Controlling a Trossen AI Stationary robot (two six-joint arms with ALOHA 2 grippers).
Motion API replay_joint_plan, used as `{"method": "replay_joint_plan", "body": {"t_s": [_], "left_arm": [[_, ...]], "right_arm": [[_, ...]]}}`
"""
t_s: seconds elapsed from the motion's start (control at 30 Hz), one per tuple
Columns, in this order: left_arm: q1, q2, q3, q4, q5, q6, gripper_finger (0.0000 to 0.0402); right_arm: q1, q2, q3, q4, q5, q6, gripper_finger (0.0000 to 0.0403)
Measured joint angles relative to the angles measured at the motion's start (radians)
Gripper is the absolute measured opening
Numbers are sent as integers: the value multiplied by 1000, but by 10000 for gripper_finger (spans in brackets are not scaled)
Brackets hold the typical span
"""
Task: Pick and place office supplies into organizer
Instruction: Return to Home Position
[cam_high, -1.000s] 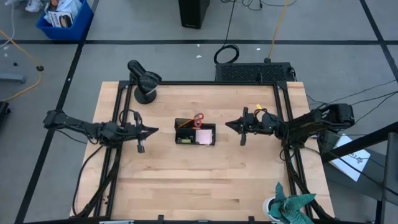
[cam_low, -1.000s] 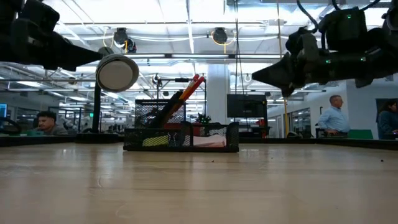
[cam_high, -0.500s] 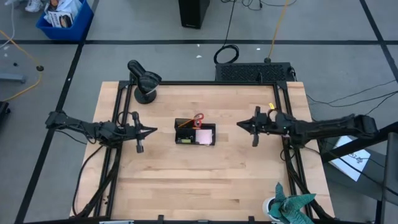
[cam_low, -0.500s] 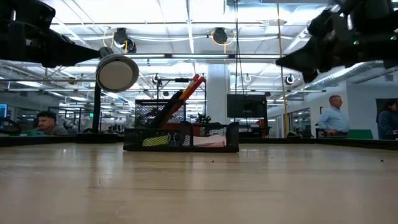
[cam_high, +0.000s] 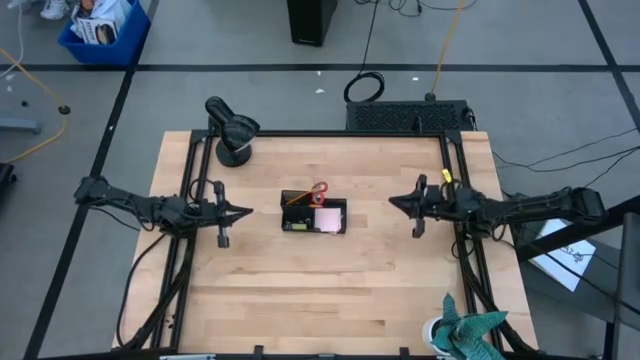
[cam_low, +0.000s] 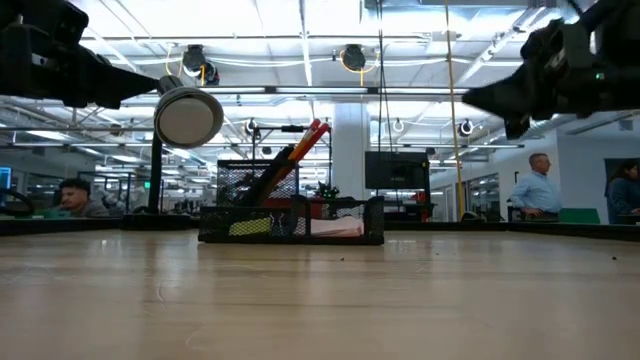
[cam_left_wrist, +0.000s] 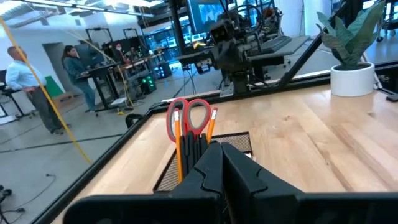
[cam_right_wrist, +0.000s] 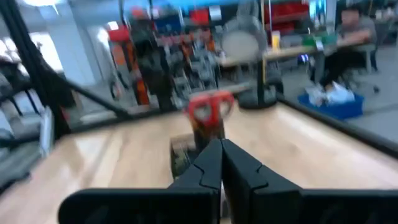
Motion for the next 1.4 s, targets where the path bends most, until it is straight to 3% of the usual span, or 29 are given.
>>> {"method": "replay_joint_plan", "body": {"t_s": [0.6, 0.83, 1.4], "left_arm": [[-18, 0, 0, -7, -19, 30, 7], [-18, 0, 0, -5, -17, -93, 7], [-18, 0, 0, -5, -14, -89, 14]], "right_arm": [[4, -4, -3, 110, -53, 62, 0], [4, -4, -4, 123, -53, 62, 0], [4, -4, -5, 127, -52, 62, 4]]}}
